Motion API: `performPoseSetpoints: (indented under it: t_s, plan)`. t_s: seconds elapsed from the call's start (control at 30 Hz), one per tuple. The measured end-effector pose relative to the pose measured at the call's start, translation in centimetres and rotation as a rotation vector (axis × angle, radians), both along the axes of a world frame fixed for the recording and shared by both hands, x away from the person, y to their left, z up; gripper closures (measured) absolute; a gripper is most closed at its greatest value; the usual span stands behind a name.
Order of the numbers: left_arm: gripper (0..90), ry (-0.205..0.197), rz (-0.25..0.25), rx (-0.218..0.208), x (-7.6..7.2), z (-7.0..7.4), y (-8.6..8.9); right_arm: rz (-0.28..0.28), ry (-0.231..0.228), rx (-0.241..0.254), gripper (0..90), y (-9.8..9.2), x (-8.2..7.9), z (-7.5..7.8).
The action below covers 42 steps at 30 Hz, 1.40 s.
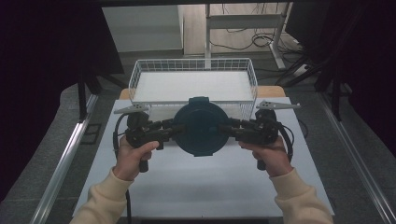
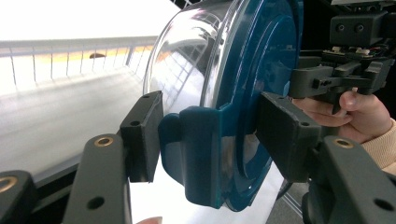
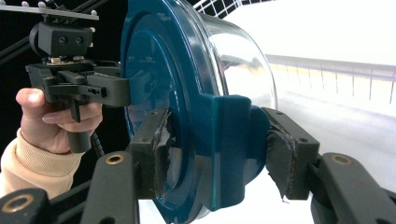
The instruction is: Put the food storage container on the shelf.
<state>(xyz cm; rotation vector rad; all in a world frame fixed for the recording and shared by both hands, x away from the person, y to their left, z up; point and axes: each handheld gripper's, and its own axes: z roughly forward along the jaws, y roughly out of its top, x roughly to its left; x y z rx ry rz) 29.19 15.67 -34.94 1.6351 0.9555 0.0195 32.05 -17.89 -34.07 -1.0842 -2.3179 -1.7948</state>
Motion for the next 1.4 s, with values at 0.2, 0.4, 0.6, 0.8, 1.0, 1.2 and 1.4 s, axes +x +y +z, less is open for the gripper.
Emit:
performPoseSetpoints:
  t_s: [0.2, 0.4, 0.6, 0.8, 1.0, 1.2, 1.4]
  plan:
    - [42.6, -0.016, 0.001, 0.004, 1.1, 1.5, 0.2, 0.005, -0.011, -0.007, 45.0, 0.3, 1.1, 1.7]
    - [42.6, -0.016, 0.000, -0.001, 2.6, 2.6, 0.1, 0.004, -0.025, -0.008, 45.1, 0.2, 2.5, 2.9]
    - [42.6, -0.023, 0.002, 0.003, 4.6, 3.9, 0.0, -0.005, -0.023, 0.007, 45.0, 0.1, 4.4, 4.0]
    - [42.6, -0.019, 0.004, 0.001, 6.0, 4.8, 0.0, -0.006, -0.019, 0.010, 45.0, 0.1, 6.1, 4.9]
    - [42.6, -0.020, -0.001, 0.005, 8.2, 5.4, 0.3, -0.011, -0.012, 0.014, 45.0, 0.3, 8.0, 5.5]
    - [42.6, -0.001, 0.004, -0.008, 10.1, 5.4, 0.6, -0.018, 0.008, 0.016, 45.0, 0.6, 9.7, 5.6]
    - [42.3, 0.013, 0.013, -0.013, 11.6, 5.5, 1.2, -0.018, 0.025, 0.012, 45.0, 1.3, 11.4, 5.8]
